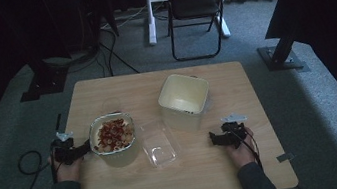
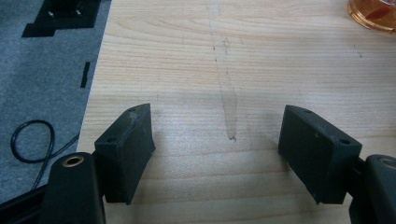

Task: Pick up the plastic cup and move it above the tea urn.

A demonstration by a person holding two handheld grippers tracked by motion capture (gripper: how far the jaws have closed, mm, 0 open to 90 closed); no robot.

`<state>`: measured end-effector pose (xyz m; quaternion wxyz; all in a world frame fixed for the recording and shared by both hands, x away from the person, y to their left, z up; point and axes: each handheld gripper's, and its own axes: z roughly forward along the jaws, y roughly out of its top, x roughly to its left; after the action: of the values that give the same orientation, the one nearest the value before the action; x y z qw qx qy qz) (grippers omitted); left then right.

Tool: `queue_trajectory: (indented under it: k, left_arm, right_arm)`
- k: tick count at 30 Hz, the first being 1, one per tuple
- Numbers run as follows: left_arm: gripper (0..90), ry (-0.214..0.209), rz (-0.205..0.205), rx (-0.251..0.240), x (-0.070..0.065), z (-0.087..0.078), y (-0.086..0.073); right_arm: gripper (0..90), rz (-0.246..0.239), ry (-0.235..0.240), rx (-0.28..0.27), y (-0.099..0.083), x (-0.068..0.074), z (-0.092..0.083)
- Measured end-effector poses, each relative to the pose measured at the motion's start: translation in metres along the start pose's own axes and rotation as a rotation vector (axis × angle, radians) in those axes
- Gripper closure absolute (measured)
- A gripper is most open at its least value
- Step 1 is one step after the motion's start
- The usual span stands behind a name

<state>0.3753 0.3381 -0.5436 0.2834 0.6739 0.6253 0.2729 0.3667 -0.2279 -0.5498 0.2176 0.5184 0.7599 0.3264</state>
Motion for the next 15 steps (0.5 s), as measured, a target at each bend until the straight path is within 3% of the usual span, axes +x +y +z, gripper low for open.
queue_trajectory:
  k: [15]
  left_arm:
    - [26.6,-0.001,-0.001,0.0,0.0001,0.0,-0.0001]
  right_arm:
    - [15.6,-0.01,0.015,-0.004,-0.0002,0.0026,-0.0006]
